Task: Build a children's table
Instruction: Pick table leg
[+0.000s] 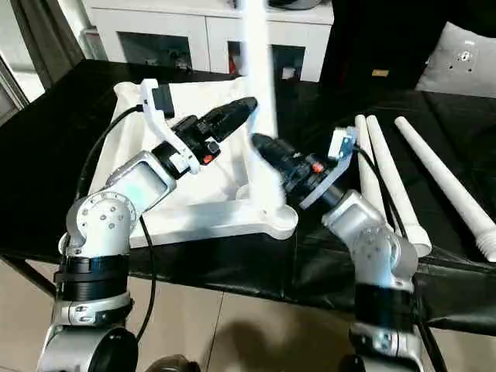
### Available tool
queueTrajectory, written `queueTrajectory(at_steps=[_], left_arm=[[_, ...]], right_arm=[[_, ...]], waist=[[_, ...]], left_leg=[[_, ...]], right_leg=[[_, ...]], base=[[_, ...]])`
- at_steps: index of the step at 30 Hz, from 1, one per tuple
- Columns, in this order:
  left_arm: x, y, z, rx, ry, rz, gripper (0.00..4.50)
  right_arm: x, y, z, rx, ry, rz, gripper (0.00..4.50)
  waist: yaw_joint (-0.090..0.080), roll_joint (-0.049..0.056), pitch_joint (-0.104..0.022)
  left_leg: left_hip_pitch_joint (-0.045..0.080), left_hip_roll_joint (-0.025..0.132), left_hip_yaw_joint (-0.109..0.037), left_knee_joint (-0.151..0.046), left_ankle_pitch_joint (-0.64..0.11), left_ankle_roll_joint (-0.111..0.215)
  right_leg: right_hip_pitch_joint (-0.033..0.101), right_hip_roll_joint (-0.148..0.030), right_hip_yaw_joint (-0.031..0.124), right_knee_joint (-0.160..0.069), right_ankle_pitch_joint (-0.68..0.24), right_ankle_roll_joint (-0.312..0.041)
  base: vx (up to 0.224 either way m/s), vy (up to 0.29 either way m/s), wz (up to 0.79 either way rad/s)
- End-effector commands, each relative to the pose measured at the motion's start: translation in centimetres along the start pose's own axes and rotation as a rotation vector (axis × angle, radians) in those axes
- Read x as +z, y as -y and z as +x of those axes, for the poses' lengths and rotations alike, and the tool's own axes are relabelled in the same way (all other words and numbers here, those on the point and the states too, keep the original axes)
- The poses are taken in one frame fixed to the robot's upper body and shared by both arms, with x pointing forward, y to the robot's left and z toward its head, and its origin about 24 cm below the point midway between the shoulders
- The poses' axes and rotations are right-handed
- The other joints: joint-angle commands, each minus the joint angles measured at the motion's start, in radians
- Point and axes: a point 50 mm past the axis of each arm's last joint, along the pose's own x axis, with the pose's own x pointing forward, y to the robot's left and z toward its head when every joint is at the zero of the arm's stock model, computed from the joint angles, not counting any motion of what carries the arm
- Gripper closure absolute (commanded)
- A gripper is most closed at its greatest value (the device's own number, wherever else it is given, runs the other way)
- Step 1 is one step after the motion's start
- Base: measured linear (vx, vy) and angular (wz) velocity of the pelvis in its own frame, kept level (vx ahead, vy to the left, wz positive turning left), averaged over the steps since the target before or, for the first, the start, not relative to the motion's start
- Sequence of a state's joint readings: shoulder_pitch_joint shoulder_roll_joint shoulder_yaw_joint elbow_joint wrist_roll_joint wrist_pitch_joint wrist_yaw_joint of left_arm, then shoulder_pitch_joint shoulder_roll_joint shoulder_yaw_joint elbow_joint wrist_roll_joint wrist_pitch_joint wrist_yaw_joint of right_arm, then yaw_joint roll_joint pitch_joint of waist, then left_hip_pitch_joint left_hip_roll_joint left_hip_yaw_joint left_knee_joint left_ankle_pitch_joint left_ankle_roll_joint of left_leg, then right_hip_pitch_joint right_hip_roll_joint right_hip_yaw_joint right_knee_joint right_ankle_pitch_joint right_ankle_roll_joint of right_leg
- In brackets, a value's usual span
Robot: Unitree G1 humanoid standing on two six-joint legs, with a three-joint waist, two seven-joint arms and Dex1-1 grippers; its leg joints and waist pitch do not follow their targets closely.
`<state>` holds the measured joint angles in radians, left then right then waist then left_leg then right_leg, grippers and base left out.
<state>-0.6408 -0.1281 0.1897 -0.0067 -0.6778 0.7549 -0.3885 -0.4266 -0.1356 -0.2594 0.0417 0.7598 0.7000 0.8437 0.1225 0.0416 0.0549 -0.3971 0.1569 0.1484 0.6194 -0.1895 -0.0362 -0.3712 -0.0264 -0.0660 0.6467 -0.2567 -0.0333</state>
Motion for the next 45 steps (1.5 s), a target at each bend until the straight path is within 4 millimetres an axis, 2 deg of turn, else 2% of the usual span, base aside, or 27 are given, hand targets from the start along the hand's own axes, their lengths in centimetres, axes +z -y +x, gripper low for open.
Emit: queueTrajectory(at_steps=[1, 2, 3, 7, 8, 14, 15, 17, 19, 22, 28, 32, 33, 45], left_arm=[[0.4, 0.6, 0.1, -0.028, 0.005, -0.002, 0.97], [0.4, 0.6, 0.1, -0.03, 0.004, -0.001, 0.97], [0.4, 0.7, 0.1, -0.045, 0.009, -0.005, 1.26], [0.6, 0.7, 0.0, -0.037, 0.024, 0.049, 1.46], [0.7, 0.7, 0.0, -0.031, 0.026, 0.062, 1.6], [0.8, 0.5, 0.2, 0.036, 0.038, 0.183, 2.05], [0.7, 0.3, 0.3, 0.074, 0.049, 0.211, 2.15], [0.7, 0.4, 0.5, 0.101, 0.076, 0.208, 2.2], [0.7, 0.5, 0.6, 0.102, 0.102, 0.174, 2.53], [0.7, 0.6, 0.7, 0.106, 0.121, 0.162, 2.6], [0.7, 0.7, 0.8, 0.095, 0.13, 0.158, 2.66], [0.6, 0.8, 0.8, 0.086, 0.128, 0.157, 2.66], [0.5, 0.9, 0.8, 0.085, 0.128, 0.158, 2.66], [0.3, 0.8, 0.9, 0.092, 0.117, 0.17, 2.68]], right_arm=[[0.2, -0.7, 0.1, 0.059, 0.001, -0.006, 2.66], [0.2, -0.8, 0.1, 0.063, 0.0, -0.004, 2.66], [0.0, -1.0, 0.1, 0.074, -0.014, -0.01, 2.66], [-0.1, -1.0, 0.1, 0.048, -0.036, -0.046, 2.66], [-0.2, -1.0, 0.1, 0.039, -0.047, -0.062, 2.66], [-0.7, -0.2, 0.8, -0.085, -0.083, -0.229, 2.66], [-0.8, -0.1, 1.1, -0.103, -0.07, -0.257, 2.66], [-1.0, -0.2, 1.6, -0.108, -0.06, -0.276, 2.66], [-1.2, -0.4, 1.9, -0.106, -0.06, -0.282, 2.66], [-1.4, -0.5, 2.1, -0.107, -0.06, -0.289, 2.66], [-2.2, -0.5, 2.4, -0.094, -0.079, -0.305, 2.68], [-2.3, -0.5, 2.3, -0.088, -0.091, -0.308, 2.68], [-2.3, -0.5, 2.3, -0.088, -0.093, -0.313, 2.68], [-2.4, -0.4, 2.1, -0.08, -0.098, -0.305, 2.68]], waist=[[0.004, -0.011, -0.072], [0.004, -0.011, -0.072], [0.005, -0.011, -0.072], [0.007, -0.01, -0.073], [0.009, -0.004, -0.074], [0.005, -0.006, -0.075], [0.006, 0.006, -0.077], [0.002, 0.0, -0.078], [0.003, -0.002, -0.077], [0.001, -0.003, -0.077], [-0.001, -0.001, -0.076], [-0.002, -0.001, -0.076], [-0.002, -0.004, -0.076], [-0.005, -0.003, -0.077]], left_leg=[[0.013, 0.083, -0.029, -0.057, 0.006, 0.126], [0.013, 0.083, -0.029, -0.057, 0.006, 0.126], [0.013, 0.084, -0.029, -0.058, 0.004, 0.12], [0.013, 0.085, -0.031, -0.058, 0.011, 0.114], [0.013, 0.084, -0.032, -0.057, 0.01, 0.112], [0.012, 0.085, -0.031, -0.057, 0.009, 0.096], [0.013, 0.085, -0.034, -0.056, 0.011, 0.096], [0.012, 0.086, -0.034, -0.056, 0.008, 0.099], [0.011, 0.086, -0.033, -0.056, 0.004, 0.105], [0.012, 0.086, -0.033, -0.057, -0.003, 0.111], [0.012, 0.086, -0.033, -0.056, -0.008, 0.111], [0.011, 0.086, -0.033, -0.056, -0.003, 0.114], [0.012, 0.085, -0.032, -0.056, -0.003, 0.115], [0.011, 0.085, -0.032, -0.054, 0.003, 0.126]], right_leg=[[0.054, -0.133, 0.063, -0.073, 0.115, -0.215], [0.054, -0.133, 0.063, -0.073, 0.115, -0.215], [0.054, -0.132, 0.062, -0.075, 0.105, -0.209], [0.053, -0.133, 0.064, -0.073, 0.126, -0.197], [0.053, -0.134, 0.063, -0.072, 0.124, -0.196], [0.052, -0.132, 0.063, -0.07, 0.153, -0.181], [0.051, -0.133, 0.063, -0.067, 0.163, -0.185], [0.053, -0.133, 0.062, -0.066, 0.185, -0.189], [0.054, -0.134, 0.063, -0.065, 0.207, -0.203], [0.054, -0.134, 0.063, -0.065, 0.199, -0.205], [0.053, -0.133, 0.063, -0.065, 0.185, -0.204], [0.053, -0.133, 0.064, -0.064, 0.192, -0.206], [0.054, -0.133, 0.064, -0.064, 0.191, -0.206], [0.054, -0.132, 0.063, -0.063, 0.197, -0.21]], base=[[0.0, 0.0, 0.0], [0.0, 0.0, 0.0], [0.0, 0.0, 0.0], [0.0, 0.0, 0.0], [0.0, 0.0, 0.0], [0.0, 0.0, 0.0], [0.0, 0.0, 0.0], [0.0, 0.0, 0.0], [0.0, 0.0, 0.0], [0.0, 0.0, 0.0], [0.0, 0.0, 0.0], [0.0, 0.0, 0.0], [0.0, 0.0, 0.0], [0.0, 0.0, 0.0]])
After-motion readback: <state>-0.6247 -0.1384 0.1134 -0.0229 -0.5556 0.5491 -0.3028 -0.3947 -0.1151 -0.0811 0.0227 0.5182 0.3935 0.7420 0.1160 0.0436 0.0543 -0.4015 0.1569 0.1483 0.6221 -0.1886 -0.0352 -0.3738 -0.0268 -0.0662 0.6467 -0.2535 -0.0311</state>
